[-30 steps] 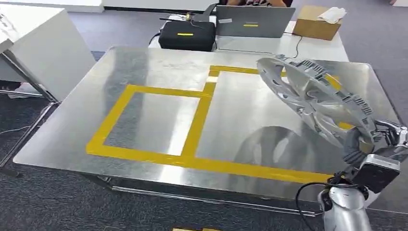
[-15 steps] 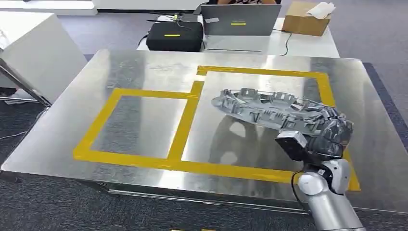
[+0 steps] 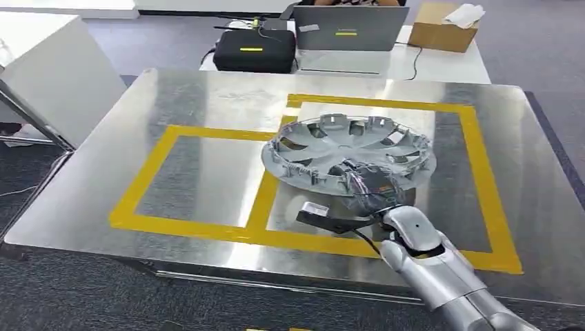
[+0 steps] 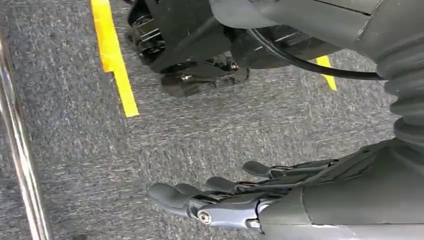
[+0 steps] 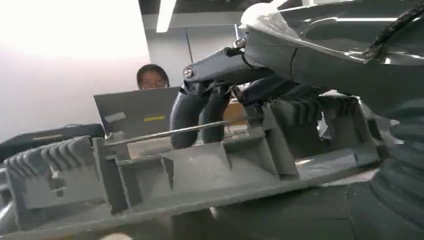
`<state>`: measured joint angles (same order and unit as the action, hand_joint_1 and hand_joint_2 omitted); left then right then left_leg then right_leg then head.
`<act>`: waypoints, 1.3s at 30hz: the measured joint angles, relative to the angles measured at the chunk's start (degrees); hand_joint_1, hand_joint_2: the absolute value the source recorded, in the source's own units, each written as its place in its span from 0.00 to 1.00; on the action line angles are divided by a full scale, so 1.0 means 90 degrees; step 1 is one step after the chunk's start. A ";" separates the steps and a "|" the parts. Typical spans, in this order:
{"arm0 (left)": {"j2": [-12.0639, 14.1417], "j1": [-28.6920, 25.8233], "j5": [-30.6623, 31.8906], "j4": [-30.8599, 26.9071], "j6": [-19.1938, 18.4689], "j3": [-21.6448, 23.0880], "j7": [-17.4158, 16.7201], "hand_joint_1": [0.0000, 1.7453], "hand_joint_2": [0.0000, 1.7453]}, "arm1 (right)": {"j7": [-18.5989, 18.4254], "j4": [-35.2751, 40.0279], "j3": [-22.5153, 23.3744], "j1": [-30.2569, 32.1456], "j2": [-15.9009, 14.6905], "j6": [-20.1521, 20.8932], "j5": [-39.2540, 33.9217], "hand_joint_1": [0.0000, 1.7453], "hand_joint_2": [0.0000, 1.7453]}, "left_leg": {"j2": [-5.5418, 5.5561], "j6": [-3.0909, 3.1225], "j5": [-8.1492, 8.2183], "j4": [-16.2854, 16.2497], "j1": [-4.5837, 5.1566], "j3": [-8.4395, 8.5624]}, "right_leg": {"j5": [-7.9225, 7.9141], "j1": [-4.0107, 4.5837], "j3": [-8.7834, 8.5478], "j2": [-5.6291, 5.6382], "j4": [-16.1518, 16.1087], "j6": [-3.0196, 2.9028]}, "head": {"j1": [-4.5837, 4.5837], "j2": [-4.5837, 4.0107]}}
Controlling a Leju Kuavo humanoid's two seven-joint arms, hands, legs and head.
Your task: Take the parts from the cabinet and place them on the table.
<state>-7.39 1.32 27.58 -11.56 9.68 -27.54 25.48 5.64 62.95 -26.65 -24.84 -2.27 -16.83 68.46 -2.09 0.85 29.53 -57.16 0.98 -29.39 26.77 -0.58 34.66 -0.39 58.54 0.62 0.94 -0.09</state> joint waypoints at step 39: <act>-0.0163 -0.0154 -0.0294 0.0000 0.0430 -0.0962 0.0092 0.00 0.00 | -0.0129 0.3497 0.2635 0.3779 -0.1931 0.0061 -0.0816 0.00 0.00 | 0.0029 0.0072 0.0072 -0.0004 0.0018 0.0000 | 0.0043 -0.0015 -0.0049 -0.0029 -0.0050 0.0074 | -0.0002 0.0000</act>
<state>-8.85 -0.06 24.94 -11.56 13.55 -36.19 26.32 4.48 94.42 -2.93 9.17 -19.65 -16.28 61.11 -1.83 1.50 30.18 -57.20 1.14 -29.40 27.15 -0.71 34.22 -0.65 58.09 1.29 0.92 -0.09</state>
